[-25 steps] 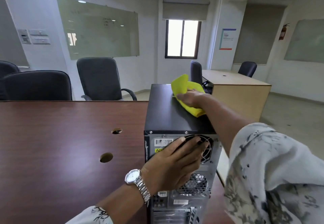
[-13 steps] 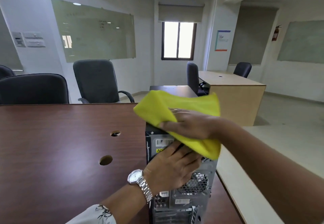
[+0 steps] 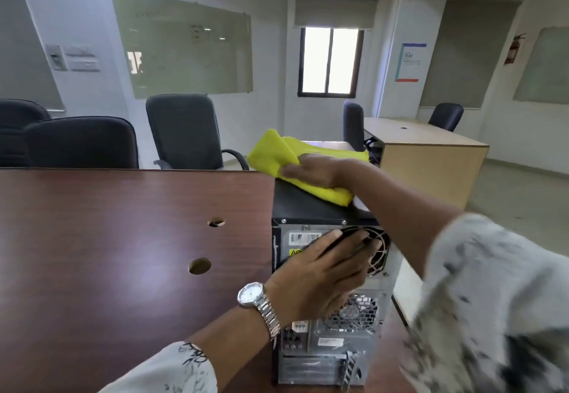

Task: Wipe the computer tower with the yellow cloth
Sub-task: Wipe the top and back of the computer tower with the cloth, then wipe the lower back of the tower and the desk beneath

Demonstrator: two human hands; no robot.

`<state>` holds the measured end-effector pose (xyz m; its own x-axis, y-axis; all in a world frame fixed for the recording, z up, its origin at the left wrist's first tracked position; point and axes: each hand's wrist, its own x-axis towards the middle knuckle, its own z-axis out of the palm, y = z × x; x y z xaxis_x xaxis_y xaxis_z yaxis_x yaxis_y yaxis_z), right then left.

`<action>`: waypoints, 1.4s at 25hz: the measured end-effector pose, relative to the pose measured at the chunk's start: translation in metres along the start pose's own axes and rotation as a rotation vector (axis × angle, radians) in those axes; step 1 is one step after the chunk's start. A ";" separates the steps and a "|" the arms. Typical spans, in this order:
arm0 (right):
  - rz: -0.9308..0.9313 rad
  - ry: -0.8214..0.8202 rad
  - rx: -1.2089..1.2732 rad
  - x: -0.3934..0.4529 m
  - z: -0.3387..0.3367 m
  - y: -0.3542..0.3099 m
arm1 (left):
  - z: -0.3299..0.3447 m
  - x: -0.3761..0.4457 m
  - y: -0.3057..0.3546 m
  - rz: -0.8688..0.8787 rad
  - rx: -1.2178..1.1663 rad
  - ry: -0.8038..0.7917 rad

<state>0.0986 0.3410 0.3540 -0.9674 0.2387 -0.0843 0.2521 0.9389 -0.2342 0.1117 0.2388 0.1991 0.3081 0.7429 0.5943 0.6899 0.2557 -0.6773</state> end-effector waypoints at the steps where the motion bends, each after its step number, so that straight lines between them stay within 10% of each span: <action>1: -0.001 -0.003 -0.001 -0.005 0.002 0.005 | 0.000 0.000 -0.001 0.007 0.014 -0.012; 20: 0.161 0.199 0.324 -0.074 0.010 0.073 | -0.024 -0.002 -0.013 0.064 -0.085 0.213; 26: -0.058 0.572 -0.179 -0.101 0.043 0.039 | -0.065 -0.001 -0.109 -0.650 -0.318 0.454; 30: -0.342 0.945 -0.391 -0.099 0.105 0.040 | -0.076 0.032 -0.137 -0.875 -0.817 0.256; 35: -0.529 0.922 -0.538 -0.083 0.180 0.043 | -0.072 0.067 -0.119 -0.629 -1.087 -0.252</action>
<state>0.1941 0.3171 0.1762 -0.6561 -0.3279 0.6797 -0.0124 0.9052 0.4247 0.0970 0.2139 0.3509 -0.3140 0.8056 0.5025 0.8856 0.0578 0.4608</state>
